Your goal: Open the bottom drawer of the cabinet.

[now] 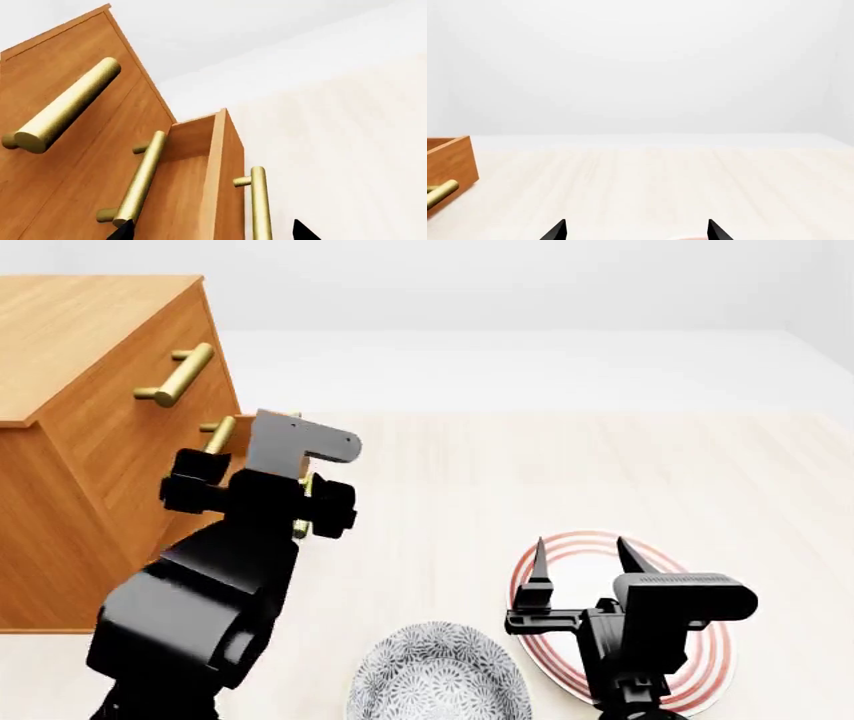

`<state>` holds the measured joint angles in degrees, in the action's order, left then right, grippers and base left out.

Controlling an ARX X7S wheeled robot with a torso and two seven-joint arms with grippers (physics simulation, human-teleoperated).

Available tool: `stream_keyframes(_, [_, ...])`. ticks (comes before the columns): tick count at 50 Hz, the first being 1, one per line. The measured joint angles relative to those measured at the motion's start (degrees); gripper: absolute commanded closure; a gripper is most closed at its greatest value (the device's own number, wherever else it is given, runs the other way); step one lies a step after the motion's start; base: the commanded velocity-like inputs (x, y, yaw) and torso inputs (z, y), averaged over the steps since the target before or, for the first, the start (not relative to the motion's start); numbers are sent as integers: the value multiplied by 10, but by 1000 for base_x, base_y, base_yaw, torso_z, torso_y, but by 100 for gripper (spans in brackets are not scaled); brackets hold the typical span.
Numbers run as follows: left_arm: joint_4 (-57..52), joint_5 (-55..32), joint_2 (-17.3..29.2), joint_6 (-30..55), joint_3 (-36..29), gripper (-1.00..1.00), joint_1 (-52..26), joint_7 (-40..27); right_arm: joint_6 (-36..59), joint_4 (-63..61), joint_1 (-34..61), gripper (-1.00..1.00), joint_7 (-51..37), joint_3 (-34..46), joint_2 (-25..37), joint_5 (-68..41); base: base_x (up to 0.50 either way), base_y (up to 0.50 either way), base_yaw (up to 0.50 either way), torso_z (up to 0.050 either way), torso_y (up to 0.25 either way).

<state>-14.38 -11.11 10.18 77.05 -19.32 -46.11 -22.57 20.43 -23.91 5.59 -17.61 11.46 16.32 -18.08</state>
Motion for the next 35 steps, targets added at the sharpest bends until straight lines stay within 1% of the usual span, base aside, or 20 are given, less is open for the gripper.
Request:
stream_keyframes(6, [20, -13, -5, 25, 31, -100, -6, 3, -1, -1, -1, -100, -1, 1, 1, -1, 0, 0, 0, 0, 0])
stream_keyframes(13, [57, -19, -6, 31, 49, -100, -13, 5, -2, -1, -1, -100, -3, 2, 2, -2, 0, 0, 0, 0, 0])
stream_keyframes(24, [127, -23, -5, 22, 53, -100, -26, 13, -3, 0, 1, -100, -5, 6, 3, -4, 0, 0, 0, 0, 0])
stream_keyframes(35, [232, -32, -5, 5, 50, -100, -70, 40, 1, -2, 4, -100, -8, 9, 5, -5, 0, 0, 0, 0, 0])
